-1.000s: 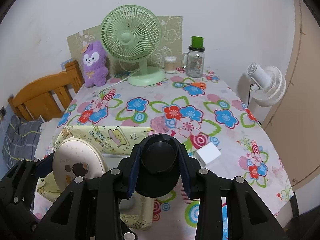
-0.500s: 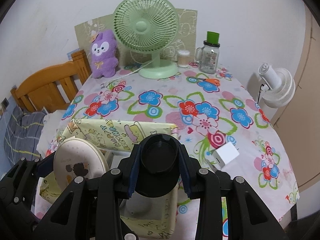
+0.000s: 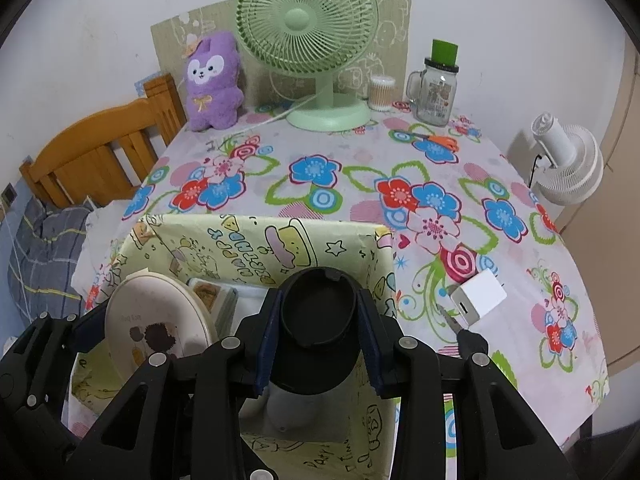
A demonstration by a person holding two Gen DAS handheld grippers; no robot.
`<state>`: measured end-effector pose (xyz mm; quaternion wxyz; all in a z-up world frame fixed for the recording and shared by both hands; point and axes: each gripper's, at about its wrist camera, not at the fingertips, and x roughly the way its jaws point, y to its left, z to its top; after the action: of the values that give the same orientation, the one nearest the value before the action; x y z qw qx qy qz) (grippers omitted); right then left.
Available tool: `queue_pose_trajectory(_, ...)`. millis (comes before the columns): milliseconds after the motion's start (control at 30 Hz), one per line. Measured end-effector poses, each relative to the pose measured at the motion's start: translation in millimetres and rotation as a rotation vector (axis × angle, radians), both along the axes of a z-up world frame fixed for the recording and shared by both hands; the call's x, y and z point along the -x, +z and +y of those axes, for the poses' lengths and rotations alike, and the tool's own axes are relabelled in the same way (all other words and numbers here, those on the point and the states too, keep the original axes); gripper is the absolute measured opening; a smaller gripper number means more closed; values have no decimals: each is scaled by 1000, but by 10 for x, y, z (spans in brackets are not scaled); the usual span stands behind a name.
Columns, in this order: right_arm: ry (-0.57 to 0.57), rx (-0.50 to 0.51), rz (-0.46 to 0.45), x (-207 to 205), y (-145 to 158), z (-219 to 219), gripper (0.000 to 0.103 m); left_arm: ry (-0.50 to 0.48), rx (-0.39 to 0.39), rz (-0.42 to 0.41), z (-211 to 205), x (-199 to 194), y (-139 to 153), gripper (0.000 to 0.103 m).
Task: Organize rigid objects
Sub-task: 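Lower the round case into the box and open the left tool while the right tool releases the black holder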
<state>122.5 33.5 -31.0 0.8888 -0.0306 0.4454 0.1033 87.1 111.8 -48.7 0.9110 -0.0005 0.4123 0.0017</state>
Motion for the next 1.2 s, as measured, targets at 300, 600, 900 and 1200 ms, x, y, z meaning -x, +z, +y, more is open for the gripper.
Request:
queue_pose_trajectory(300, -4, -5, -2, -38, 48, -58, 47, -24, 34, -9, -7, -62, 18, 82)
queue_pose_trajectory(600, -41, 25, -67, -36, 153, -130, 70, -33, 65, 8, -31, -202, -42, 84)
queue_pose_trajectory(900, -58, 12, -16, -102, 13, -181, 70, -51, 54, 24, -67, -226, -76, 96)
queue_pose_trajectory(1200, -56, 6, -26, -17, 53, -227, 70, -48, 40, 9, -133, -116, -10, 98)
